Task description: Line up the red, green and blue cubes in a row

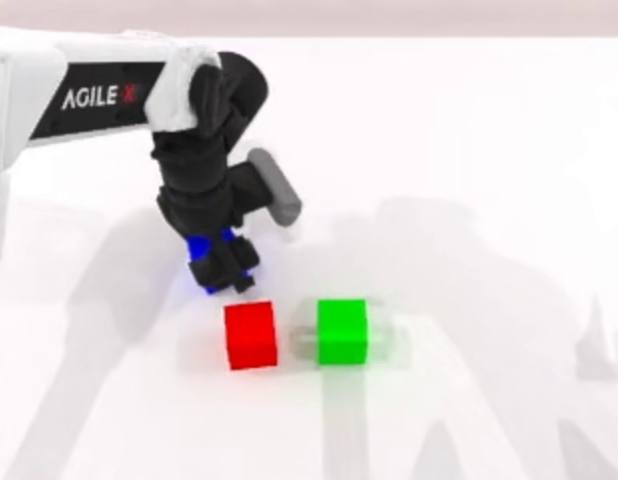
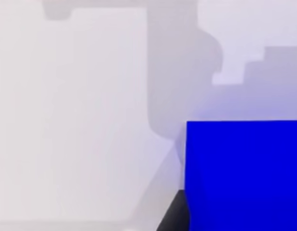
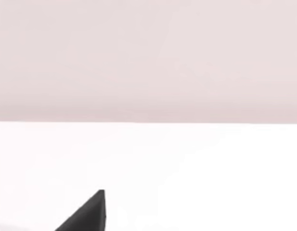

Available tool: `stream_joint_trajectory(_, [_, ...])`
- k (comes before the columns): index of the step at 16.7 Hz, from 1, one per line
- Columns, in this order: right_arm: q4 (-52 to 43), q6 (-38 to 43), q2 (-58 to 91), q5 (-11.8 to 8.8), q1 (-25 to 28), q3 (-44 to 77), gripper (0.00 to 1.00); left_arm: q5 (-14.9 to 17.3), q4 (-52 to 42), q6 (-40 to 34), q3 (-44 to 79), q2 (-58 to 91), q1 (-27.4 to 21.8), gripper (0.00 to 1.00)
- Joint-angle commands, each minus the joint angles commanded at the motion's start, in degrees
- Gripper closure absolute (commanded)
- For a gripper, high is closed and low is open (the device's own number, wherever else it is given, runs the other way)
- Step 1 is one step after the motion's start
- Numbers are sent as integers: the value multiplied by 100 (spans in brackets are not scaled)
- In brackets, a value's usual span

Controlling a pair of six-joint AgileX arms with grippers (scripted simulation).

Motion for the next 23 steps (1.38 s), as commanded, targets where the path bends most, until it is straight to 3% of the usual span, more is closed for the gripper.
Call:
stream_joint_trajectory(9, [0,0,0,0,0,0,0,18,-46,-3,19,-52,1,100])
stream_joint_trajectory(16, [0,0,0,0,0,0,0,14,-1308,-16,863,-424,99,100])
stream_joint_trajectory(23, [0,0,0,0,0,0,0,12,-1440,-2,1015,-404,-2,100])
